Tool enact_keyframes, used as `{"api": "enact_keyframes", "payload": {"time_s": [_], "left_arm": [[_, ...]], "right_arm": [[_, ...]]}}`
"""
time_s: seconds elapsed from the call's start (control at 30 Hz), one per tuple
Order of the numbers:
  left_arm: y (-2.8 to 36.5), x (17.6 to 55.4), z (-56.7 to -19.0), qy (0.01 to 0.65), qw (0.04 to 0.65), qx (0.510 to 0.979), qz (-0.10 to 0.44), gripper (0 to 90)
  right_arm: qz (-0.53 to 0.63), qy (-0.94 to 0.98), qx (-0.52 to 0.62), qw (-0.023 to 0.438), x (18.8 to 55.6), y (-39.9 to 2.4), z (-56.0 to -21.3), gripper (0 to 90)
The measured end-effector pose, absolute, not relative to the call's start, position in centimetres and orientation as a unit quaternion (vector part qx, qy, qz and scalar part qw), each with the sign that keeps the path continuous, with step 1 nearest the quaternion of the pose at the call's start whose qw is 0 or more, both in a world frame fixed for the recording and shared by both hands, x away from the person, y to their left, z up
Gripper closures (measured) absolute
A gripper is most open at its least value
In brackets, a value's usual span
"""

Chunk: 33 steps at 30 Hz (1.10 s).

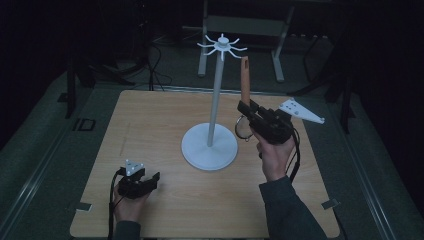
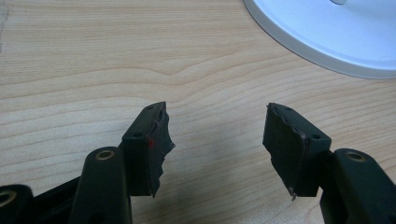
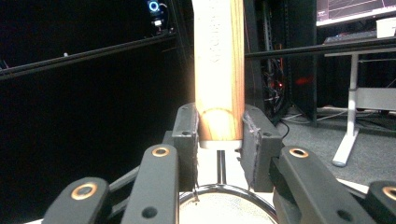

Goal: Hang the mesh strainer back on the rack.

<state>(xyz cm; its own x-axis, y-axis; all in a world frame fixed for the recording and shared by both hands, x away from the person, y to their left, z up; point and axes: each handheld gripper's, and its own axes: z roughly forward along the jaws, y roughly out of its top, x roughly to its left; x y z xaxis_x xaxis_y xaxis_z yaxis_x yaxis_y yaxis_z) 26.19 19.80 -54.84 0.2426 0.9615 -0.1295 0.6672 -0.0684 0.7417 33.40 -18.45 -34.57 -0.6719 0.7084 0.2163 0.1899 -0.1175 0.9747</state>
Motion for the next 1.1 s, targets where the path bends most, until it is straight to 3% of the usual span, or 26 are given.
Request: {"api": "enact_keyframes", "payload": {"time_s": [1.1], "left_arm": [[19.84,26.17,-54.82,0.581,0.36,0.701,0.205,40.7]], "right_arm": [[0.671,0.623,0.35,0.198,33.23,-18.27,-33.87,69.8]]}}
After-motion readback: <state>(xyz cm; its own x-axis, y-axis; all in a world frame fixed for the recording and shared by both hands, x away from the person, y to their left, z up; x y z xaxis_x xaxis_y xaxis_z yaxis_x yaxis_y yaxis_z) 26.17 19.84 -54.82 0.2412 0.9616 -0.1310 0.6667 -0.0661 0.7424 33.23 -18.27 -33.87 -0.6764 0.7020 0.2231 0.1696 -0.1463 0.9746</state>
